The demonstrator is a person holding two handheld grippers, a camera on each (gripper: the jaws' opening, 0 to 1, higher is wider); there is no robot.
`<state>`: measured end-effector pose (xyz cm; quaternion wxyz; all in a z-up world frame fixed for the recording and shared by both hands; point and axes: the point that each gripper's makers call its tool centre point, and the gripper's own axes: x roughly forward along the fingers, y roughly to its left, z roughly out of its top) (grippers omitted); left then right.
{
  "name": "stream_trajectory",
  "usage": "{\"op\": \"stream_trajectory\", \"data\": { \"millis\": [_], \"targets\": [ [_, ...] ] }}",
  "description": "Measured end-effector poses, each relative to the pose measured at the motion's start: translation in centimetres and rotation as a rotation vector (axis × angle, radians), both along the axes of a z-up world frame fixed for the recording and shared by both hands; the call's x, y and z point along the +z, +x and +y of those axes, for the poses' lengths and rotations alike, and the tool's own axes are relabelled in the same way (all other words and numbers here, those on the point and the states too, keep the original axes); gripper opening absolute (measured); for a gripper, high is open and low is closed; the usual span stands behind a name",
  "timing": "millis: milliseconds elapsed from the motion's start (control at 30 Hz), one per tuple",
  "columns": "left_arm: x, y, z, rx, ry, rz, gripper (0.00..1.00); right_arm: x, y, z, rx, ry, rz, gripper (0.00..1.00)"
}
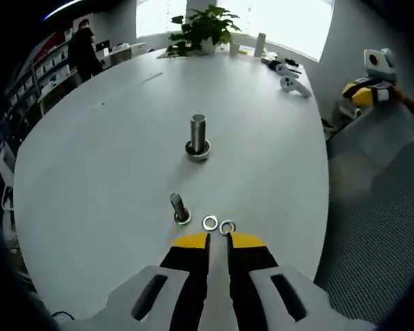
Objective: Place the washer onto the threaded stud by aligning its center hole with the stud, sliding it down to the base, and recovering from edge contact or off-axis alignment until the washer reaches the visible bottom stop.
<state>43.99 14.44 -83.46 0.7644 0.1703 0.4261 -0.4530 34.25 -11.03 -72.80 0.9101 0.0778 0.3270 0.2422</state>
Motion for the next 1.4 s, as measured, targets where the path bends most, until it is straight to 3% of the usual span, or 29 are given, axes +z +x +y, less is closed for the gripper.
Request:
{"op": "stream_trajectory", "data": {
  "millis": [167, 533, 833, 933, 1033, 1267, 1400],
  "targets": [
    [-1.5, -0.5, -0.6, -0.022, 0.035, 0.032, 0.05, 0.0, 0.0, 0.0, -0.002, 0.001, -0.001, 0.16],
    [-2.8, -0.2, -0.7, -0.021, 0.066, 0.083, 0.05, 0.2, 0.1, -0.1, -0.012, 0.011, -0.008, 0.16],
    [-2.7, -0.1, -1.0, -0.010, 0.061, 0.090, 0.04, 0.2, 0.1, 0.0, -0.010, 0.012, -0.006, 0.16],
    [-2.7, 0.0, -1.2, -0.019, 0.077, 0.073, 0.03, 0.2, 0.1, 0.0, -0.008, 0.010, -0.005, 0.16],
    [-2.8, 0.3, -1.8, -0.081, 0.116, -0.016, 0.02, 0.2, 0.1, 0.1, -0.007, 0.010, -0.004, 0.16],
    [-2.9, 0.1, -2.0, -0.104, 0.147, -0.057, 0.02, 0.2, 0.1, -0.1, -0.011, 0.013, -0.007, 0.16],
    [-2.8, -0.1, -2.1, -0.205, 0.190, -0.129, 0.03, 0.2, 0.1, -0.1, -0.013, 0.014, -0.008, 0.16]
  ]
}}
